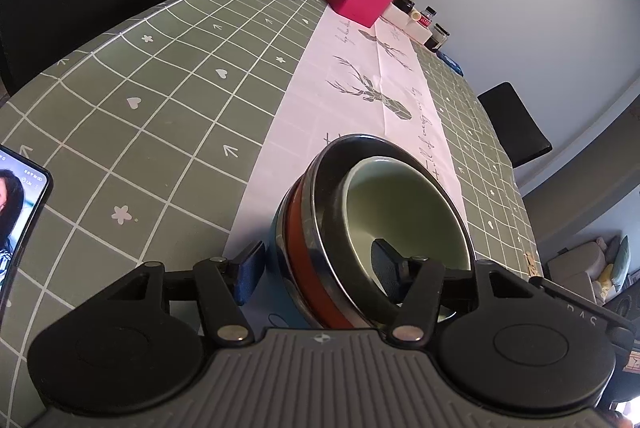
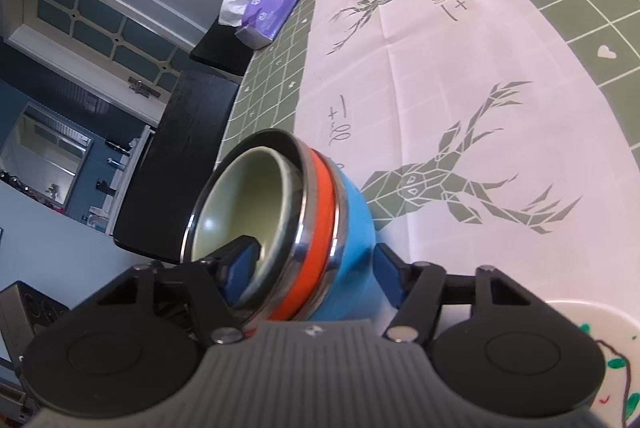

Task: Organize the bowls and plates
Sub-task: 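Lift the bowl stack with the right gripper and carry it toward the Fruity plate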

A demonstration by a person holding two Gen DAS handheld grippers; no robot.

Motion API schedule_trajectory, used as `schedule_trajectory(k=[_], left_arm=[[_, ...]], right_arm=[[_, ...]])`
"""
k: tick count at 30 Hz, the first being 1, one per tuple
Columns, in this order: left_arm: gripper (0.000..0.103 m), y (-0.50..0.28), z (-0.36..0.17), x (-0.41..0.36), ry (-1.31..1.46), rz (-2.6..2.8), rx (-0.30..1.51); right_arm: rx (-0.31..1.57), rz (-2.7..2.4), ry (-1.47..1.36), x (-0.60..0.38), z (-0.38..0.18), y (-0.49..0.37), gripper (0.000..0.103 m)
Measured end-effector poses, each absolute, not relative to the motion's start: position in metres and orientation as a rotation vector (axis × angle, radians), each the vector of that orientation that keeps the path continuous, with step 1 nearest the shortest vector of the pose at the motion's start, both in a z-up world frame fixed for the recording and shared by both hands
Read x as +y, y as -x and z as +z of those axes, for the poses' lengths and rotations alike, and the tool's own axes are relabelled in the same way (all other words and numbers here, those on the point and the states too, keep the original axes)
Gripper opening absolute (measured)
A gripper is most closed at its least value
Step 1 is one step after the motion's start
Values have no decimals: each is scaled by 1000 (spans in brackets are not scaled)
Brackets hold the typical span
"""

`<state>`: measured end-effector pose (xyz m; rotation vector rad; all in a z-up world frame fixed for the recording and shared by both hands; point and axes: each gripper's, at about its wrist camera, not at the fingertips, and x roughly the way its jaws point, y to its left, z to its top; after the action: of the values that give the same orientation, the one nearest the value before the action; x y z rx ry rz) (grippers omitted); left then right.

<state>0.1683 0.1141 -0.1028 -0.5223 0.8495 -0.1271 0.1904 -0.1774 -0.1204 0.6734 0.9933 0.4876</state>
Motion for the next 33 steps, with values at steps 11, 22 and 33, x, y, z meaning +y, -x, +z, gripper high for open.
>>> schedule_trajectory(k=[11,22,33], left_arm=[[62,-168,-99,108,458,-103,870],[60,-164,-93,107,441,-91,884],[60,-155,-76,103,416,-96,867]], right_arm=[[998,475,-635,-177,-119,-190,50],[1014,472,-616,-174,-114,-188,47],[1015,474,-618,-177,-104,-180,45]])
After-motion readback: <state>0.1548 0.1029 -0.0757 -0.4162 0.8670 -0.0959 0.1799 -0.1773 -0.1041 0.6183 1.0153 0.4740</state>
